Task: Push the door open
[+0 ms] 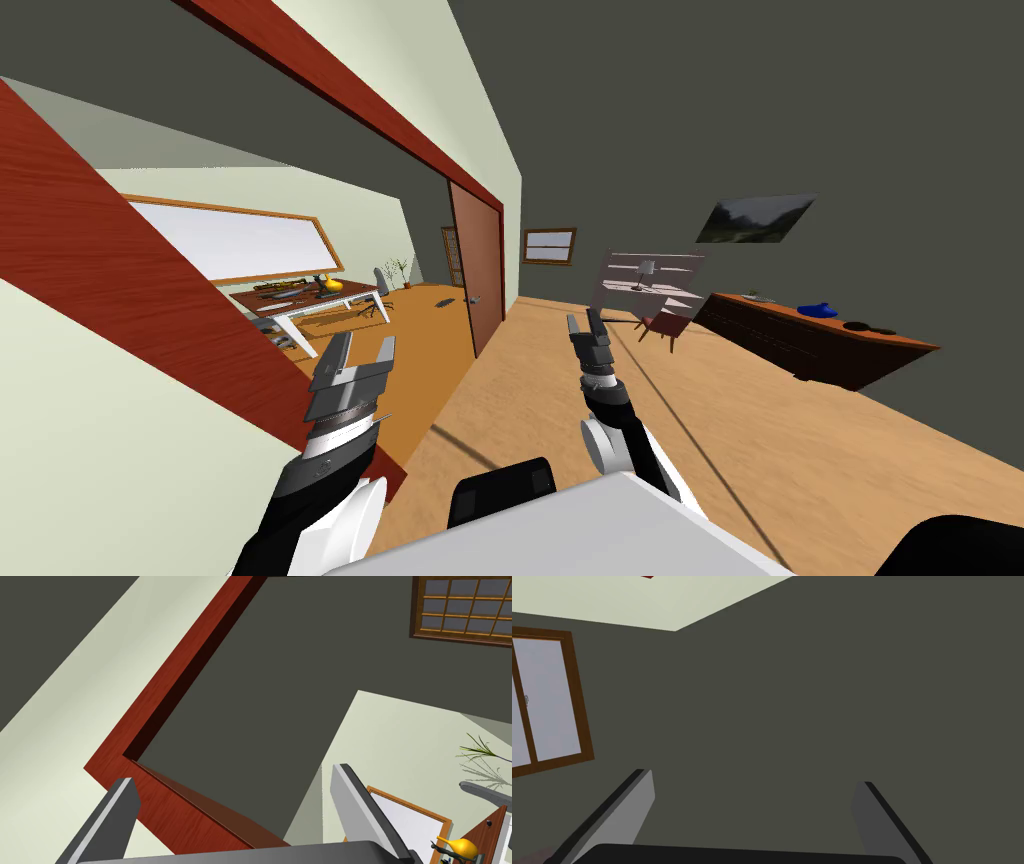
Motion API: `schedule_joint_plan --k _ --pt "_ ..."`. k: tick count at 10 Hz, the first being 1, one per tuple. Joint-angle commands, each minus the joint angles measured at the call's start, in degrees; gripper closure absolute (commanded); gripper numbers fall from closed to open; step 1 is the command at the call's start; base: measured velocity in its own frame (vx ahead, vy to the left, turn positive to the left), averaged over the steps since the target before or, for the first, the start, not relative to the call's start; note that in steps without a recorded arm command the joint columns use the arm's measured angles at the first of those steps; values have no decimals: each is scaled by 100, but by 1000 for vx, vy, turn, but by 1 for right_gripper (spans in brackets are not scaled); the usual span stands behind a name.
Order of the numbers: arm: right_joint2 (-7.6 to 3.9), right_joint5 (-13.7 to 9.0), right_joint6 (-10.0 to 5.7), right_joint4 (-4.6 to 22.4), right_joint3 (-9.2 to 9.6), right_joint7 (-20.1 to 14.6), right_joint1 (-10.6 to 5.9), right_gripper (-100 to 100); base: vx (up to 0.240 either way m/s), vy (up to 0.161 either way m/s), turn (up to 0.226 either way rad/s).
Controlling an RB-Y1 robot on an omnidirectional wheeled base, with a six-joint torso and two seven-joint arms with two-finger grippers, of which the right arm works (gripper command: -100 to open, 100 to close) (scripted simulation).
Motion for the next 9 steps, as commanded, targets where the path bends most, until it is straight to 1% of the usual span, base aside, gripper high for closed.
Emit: schedule_joint_plan --k 1,3,8,9 --pt "-55 -11 -17 144 93 -6 -34 -100 95 -8 60" --pt "-104 -22 -34 293 188 -12 -69 -100 222 -10 62" --pt "-261 -65 -102 880 566 -37 -207 -100 220 -11 72" --pt "-274 -69 -108 934 601 -39 -219 -100 178 -22 58"
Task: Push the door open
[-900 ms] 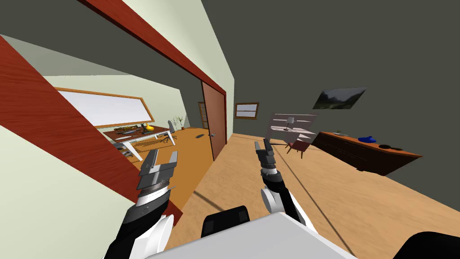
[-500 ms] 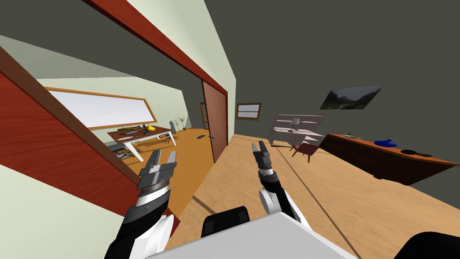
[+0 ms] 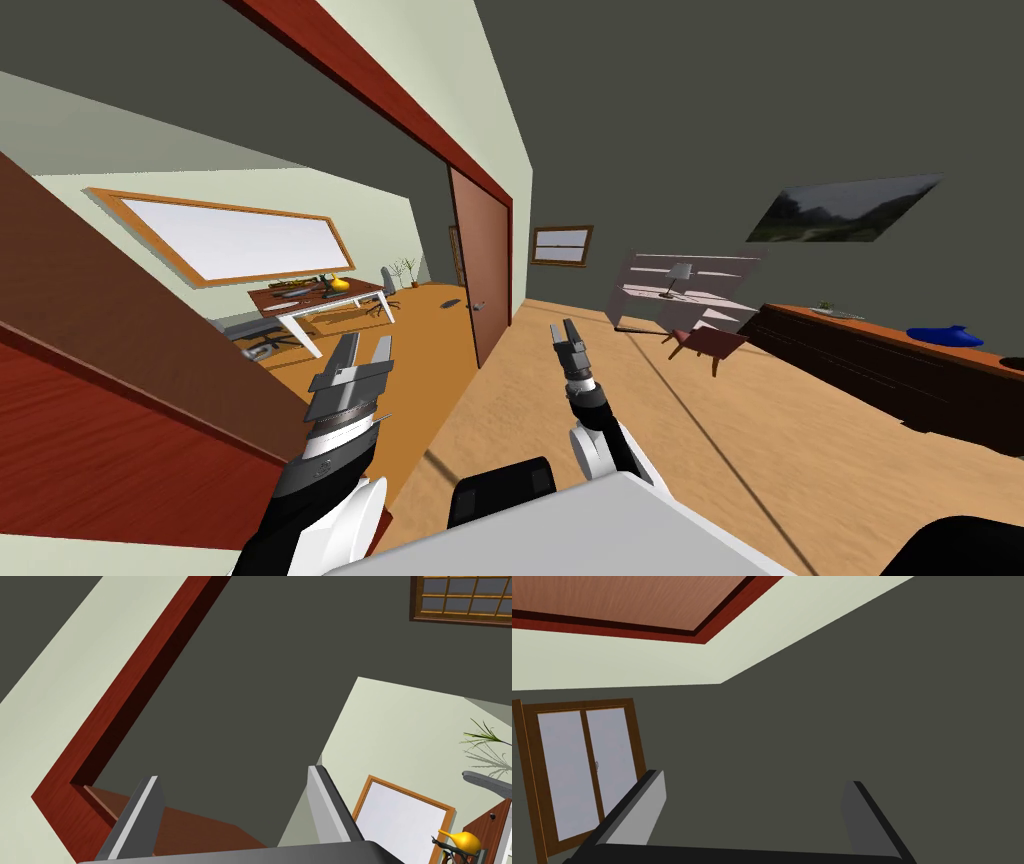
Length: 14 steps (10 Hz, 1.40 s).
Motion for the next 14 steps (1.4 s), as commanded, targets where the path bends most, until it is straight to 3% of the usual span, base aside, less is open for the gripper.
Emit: schedule_joint_plan --k 1,7,11,14 --pt "-29 -10 -45 210 97 -1 -64 -100 139 -24 66" --pt "-148 -52 -111 781 464 -25 -198 -100 152 -15 63" --pt "-254 -94 -176 1342 825 -49 -329 -100 173 -23 88" --pt "-293 -110 -201 1562 967 -58 -381 -100 127 -41 48"
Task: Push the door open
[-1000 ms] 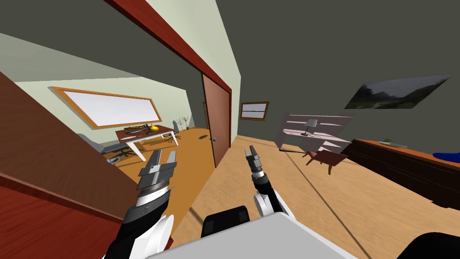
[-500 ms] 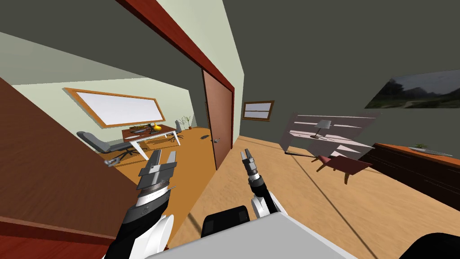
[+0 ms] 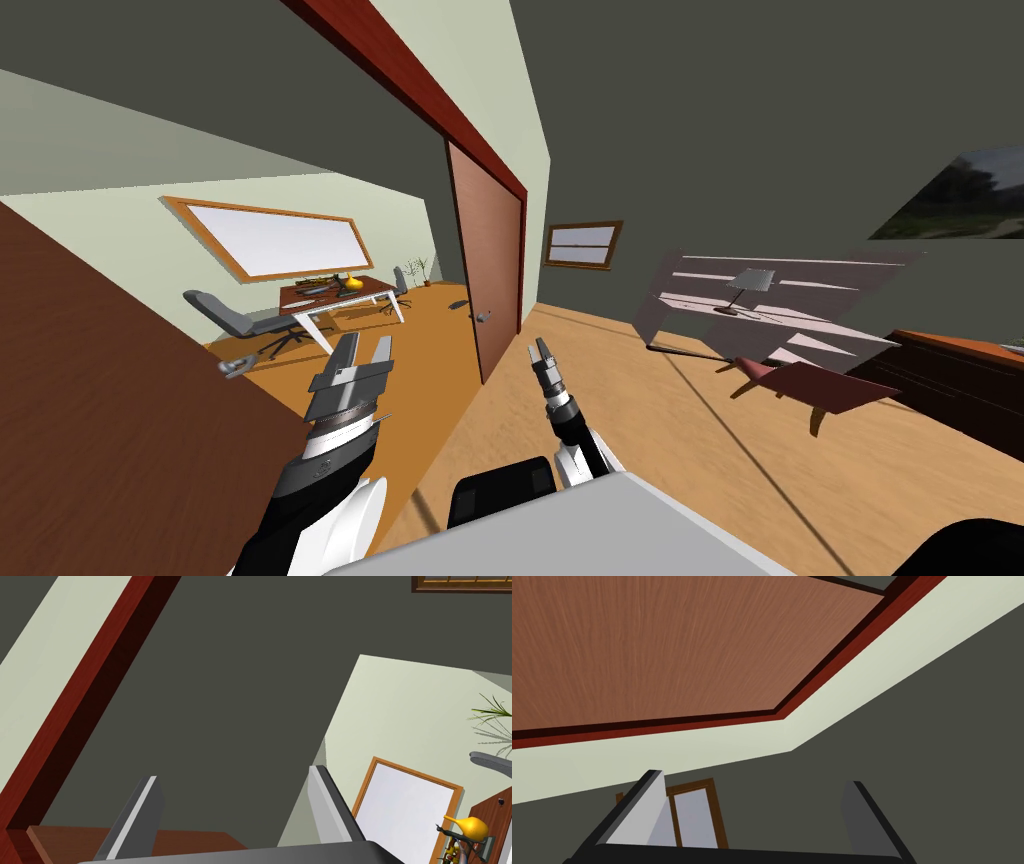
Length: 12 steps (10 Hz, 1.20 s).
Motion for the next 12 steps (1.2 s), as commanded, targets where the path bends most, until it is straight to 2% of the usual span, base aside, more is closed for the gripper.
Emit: schedule_joint_plan --k 1,7,9,12 --pt "-19 -16 -50 196 61 -11 -72 -100 86 -19 49" --pt "-146 -72 -137 949 545 -43 -249 -100 148 -30 76" --pt "-170 -83 -154 1100 642 -50 -285 -100 144 -44 57" --pt "-241 -117 -207 1550 932 -68 -390 -100 148 -42 99"
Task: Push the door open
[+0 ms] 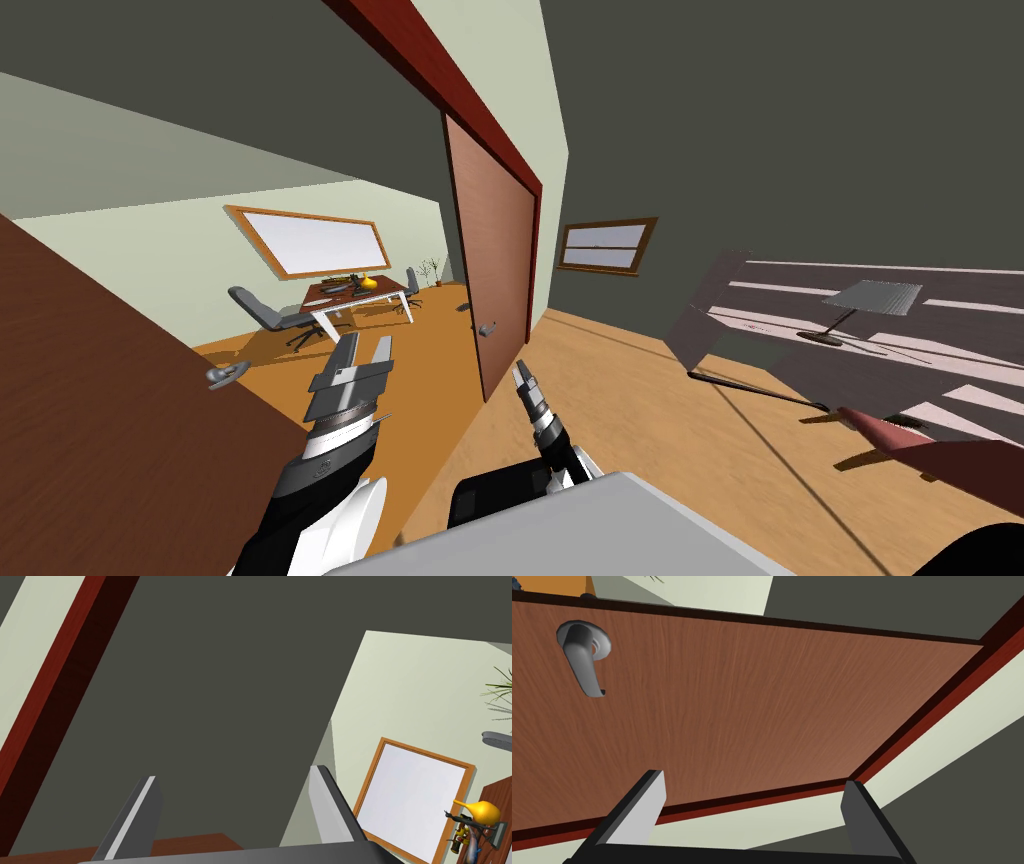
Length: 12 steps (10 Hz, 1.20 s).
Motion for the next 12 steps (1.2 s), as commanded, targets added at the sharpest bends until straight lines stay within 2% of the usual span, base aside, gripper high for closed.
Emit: schedule_joint_plan --k 1,4,10,12 --pt "-41 -16 -6 202 160 -10 -41 -100 202 -81 101" --pt "-106 -48 -56 632 436 -28 -142 -100 206 -45 87" --pt "-175 -83 -111 1102 739 -48 -252 -100 117 -49 54" --pt "-211 -102 -140 1352 900 -58 -311 -100 134 -46 78"
